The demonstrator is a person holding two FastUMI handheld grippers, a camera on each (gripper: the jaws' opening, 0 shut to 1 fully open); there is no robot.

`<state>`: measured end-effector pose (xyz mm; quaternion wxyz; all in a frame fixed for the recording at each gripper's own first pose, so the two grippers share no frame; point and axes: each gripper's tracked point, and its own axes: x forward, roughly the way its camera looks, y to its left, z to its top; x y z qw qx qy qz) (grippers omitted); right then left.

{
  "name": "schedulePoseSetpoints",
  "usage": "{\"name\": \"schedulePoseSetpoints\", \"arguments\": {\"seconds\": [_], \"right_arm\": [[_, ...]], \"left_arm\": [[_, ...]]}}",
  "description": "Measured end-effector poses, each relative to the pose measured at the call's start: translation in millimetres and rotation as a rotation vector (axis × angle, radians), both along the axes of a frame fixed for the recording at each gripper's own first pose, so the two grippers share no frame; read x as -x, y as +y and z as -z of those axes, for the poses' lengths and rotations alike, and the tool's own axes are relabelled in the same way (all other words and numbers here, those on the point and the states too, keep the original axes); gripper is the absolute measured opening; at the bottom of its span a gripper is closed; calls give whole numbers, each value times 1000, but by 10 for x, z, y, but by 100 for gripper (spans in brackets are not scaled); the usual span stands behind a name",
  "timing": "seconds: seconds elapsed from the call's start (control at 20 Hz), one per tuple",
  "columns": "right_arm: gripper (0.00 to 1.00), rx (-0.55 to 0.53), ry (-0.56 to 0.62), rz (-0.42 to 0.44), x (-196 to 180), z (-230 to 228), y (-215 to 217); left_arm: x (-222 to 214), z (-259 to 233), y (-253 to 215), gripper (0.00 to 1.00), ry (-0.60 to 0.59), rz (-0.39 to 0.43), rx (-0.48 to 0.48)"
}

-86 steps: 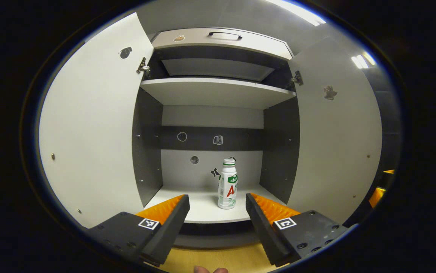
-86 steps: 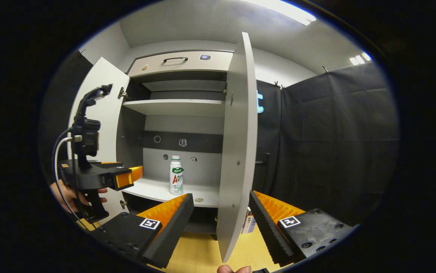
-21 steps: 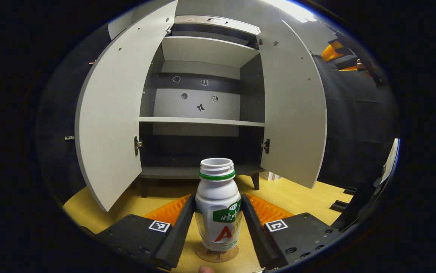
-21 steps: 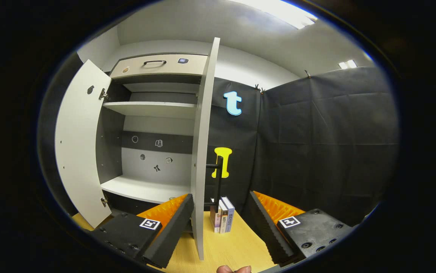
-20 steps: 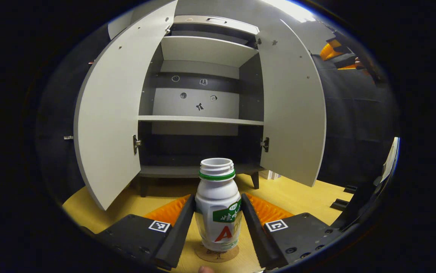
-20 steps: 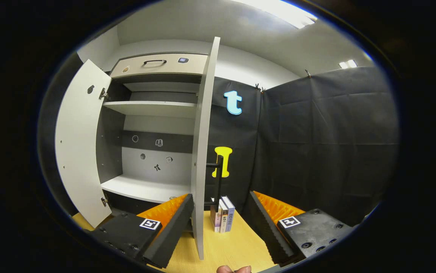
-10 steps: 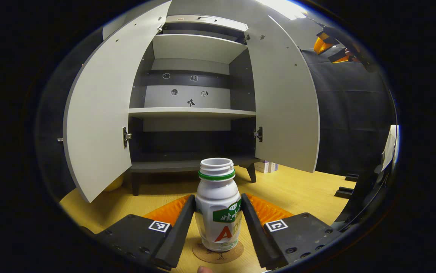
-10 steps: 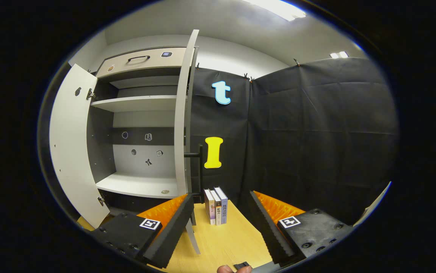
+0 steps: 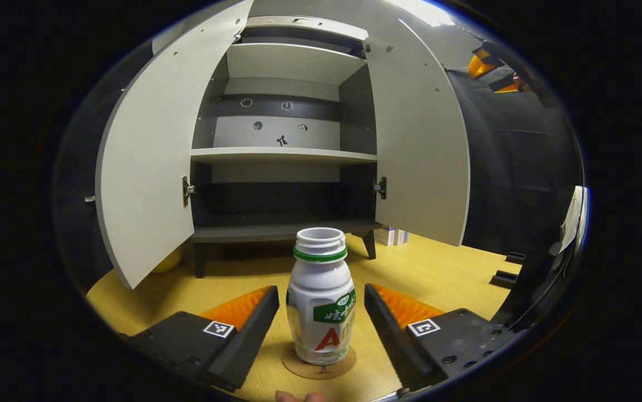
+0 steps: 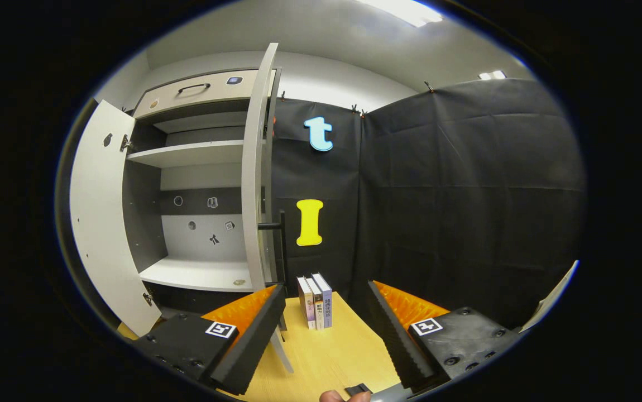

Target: Grasp the bottle in the cabinet with the left hand and place it on the coaster, then close the right door with the right hand and the left door with the left hand.

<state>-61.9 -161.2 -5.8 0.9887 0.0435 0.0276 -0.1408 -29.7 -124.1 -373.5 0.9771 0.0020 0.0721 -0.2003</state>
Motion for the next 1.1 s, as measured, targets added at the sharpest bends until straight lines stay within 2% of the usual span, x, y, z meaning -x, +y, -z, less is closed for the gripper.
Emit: {"name": "schedulePoseSetpoints", "arguments": {"seconds": [0.15,0.3,0.5,0.7,0.95,1.1], "right_arm": [[98,8,1,7,-10,3,-25],[97,22,16,21,-60,44,-90],[98,40,23,13,-183,53,-134],[98,51,-14,7,-309,-61,-196],[97,44,-24,12,-454,-95,-346],[97,25,-21,-14,-568,-88,-416]], "left_arm": [[99,-18,99,99,27,-14,-7],[250,-270,259,99,30,-45,-18],[277,-1044,522,98,5,-123,42],[163,-1927,947,98,-32,-270,76],[67,-3029,1259,95,-116,-383,113],[34,-3411,1327,95,-101,-425,161]]}}
